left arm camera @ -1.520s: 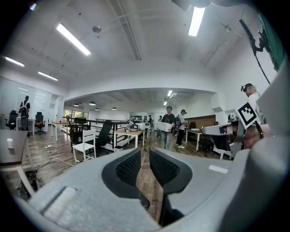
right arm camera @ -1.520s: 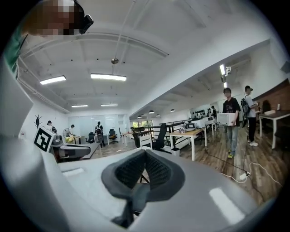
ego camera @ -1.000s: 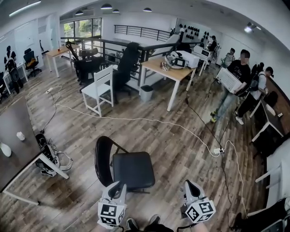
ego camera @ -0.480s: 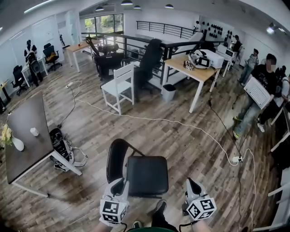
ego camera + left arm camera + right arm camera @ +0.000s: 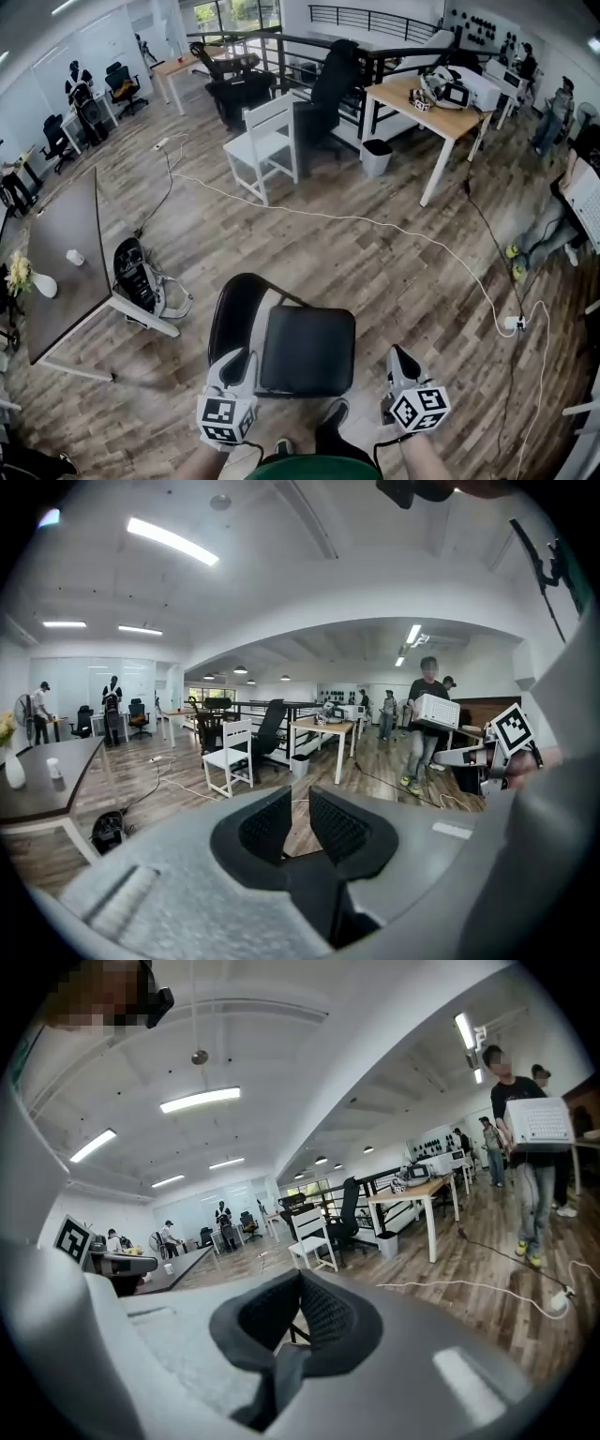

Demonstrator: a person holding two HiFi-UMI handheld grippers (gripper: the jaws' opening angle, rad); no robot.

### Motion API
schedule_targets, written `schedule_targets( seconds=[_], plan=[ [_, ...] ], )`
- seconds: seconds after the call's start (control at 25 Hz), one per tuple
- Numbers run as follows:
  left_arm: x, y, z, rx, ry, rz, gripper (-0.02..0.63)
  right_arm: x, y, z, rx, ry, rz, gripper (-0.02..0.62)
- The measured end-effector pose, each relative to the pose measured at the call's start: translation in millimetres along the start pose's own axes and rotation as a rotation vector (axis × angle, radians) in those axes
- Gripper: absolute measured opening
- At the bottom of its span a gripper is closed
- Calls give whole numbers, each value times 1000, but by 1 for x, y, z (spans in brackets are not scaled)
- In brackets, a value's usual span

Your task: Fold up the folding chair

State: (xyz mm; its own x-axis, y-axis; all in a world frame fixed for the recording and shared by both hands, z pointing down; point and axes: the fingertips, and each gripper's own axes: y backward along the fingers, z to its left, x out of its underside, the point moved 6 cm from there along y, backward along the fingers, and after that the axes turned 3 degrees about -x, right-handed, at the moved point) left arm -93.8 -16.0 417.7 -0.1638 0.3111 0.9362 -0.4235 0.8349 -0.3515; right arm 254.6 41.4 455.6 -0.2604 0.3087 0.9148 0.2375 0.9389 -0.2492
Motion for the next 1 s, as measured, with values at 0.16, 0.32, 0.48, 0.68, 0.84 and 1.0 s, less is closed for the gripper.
schedule_targets(
  seconds=[0.16, 0.32, 0.48, 0.68, 0.84, 1.0],
  plan=[
    [11, -18, 5, -59, 36, 53, 67, 24, -27, -39, -19, -27, 80, 3],
    [25, -31, 14, -125, 43, 93, 68, 58, -54, -76, -44, -54, 164, 3],
    [51, -29, 34, -212, 61, 153, 69, 107, -74, -100, -58, -103, 269, 3],
    [91, -32, 62, -277, 86, 234, 69, 170, -91, -126, -28, -142, 385, 3],
    [127, -43, 97, -333, 161, 280, 69, 217, -103, -145, 37, -162, 435, 3],
    [144, -51, 135, -377, 205, 296, 145, 263, -113, -161, 109, -249, 441, 3]
  ],
)
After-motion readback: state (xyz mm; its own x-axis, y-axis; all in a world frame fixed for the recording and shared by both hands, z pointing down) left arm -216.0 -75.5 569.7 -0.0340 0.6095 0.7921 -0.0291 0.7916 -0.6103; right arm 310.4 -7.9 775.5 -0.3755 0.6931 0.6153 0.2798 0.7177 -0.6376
